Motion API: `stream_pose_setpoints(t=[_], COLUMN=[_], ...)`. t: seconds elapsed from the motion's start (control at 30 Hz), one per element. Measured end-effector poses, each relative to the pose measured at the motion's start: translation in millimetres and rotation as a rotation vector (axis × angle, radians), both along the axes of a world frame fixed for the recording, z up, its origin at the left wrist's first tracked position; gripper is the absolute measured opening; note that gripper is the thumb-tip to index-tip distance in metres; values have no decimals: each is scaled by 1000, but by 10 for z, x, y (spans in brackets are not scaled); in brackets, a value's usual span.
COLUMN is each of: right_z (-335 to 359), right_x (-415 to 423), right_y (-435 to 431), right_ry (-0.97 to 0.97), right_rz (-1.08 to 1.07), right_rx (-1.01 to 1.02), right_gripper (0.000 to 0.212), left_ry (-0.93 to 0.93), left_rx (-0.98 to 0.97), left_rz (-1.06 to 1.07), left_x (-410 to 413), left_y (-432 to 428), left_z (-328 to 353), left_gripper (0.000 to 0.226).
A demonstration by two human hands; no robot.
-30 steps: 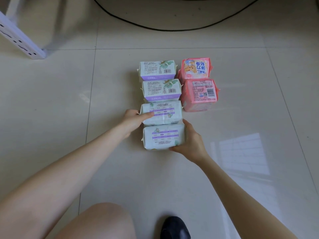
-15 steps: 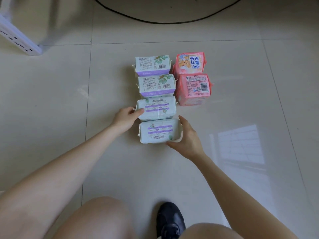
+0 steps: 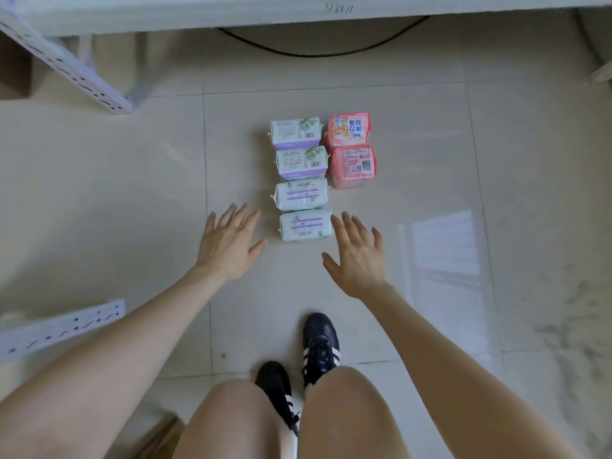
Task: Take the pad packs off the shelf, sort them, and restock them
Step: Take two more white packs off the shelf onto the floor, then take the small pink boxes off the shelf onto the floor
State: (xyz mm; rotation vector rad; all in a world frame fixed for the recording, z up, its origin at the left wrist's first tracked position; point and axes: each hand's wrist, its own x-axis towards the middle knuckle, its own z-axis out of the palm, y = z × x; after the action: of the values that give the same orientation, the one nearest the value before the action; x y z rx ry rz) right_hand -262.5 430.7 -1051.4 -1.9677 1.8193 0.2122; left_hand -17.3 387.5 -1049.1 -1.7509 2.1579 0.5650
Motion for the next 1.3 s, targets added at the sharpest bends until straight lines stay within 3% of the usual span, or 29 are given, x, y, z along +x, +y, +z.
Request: stream_pose_setpoints(t=[0.4, 1.0, 1.3], right_z=[2724, 6630, 8175], right_x=[92, 178, 58], right_y=[-123, -993, -972], right_ry=[100, 130, 139], right_rz=[25, -51, -82], right_rx=[-153, -783, -1068], right_gripper=[70, 67, 64], left_ry=[-51, -7, 8], left_rx=[-160, -796, -1072], left_rz=[-118, -144, -162], left_x=[-186, -281, -378], left_y=[87, -807, -869], left_z=[2758, 6693, 8298], left_gripper=[64, 66, 68])
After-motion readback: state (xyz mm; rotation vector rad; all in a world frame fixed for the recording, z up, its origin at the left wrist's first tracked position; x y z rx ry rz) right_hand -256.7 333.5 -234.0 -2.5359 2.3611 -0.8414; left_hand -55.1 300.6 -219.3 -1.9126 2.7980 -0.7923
